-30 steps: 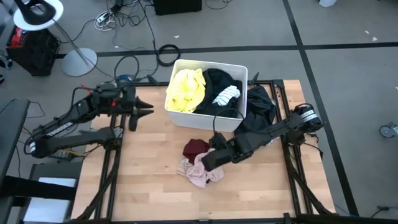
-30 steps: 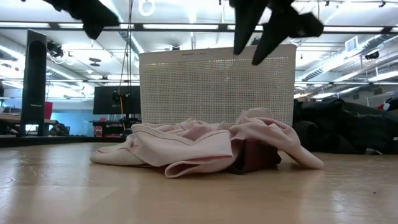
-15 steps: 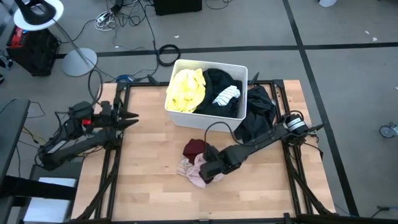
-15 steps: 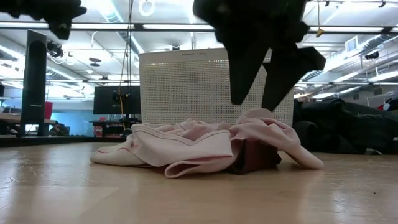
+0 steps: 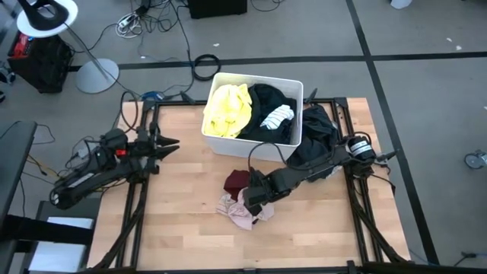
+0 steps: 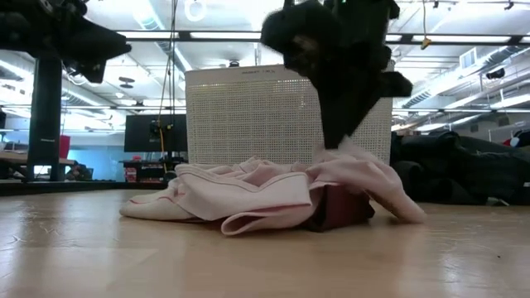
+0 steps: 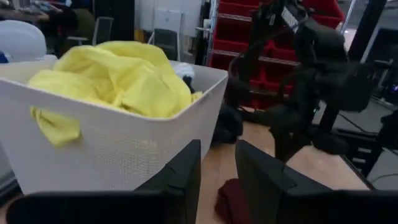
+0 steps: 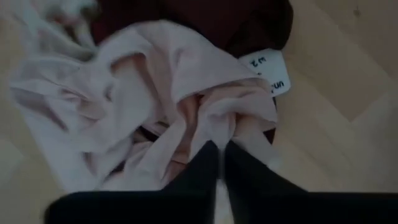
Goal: Sort clothes
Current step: Put the pink top into the laundry organizer
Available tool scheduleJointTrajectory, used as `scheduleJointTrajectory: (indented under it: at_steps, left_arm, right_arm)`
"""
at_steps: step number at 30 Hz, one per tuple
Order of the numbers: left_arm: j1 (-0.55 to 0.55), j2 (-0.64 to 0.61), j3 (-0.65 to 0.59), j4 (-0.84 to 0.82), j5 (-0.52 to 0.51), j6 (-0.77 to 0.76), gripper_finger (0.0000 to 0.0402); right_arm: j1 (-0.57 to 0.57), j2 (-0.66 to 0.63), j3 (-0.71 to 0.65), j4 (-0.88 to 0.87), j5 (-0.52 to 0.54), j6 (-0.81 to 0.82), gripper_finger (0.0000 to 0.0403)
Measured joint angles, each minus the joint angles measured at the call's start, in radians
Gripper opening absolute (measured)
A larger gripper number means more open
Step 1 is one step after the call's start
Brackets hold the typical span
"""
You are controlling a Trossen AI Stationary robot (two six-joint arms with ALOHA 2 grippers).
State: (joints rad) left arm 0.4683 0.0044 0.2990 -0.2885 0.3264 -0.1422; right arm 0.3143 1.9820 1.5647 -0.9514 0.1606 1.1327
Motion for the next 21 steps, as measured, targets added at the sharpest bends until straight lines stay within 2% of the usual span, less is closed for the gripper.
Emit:
scheduleJointTrajectory:
  at_steps: [8,14,21]
  left_arm:
    - [-0.002,0.001,-0.054,0.062,0.16,-0.051,0.0106]
    - [-0.062,0.001,-0.072,0.061,0.123,-0.051,0.0106]
    - [-0.176,0.005,-0.133,0.136,0.002,-0.074,0.0106]
  right_arm:
    - [-0.002,-0.096,0.006,-0.002,0.033,0.007,0.0004]
    - [0.0,-0.157,0.078,-0.089,0.092,0.006,0.0002]
    - [-0.018,-0.178,0.274,-0.263,0.163,-0.039,0.0001]
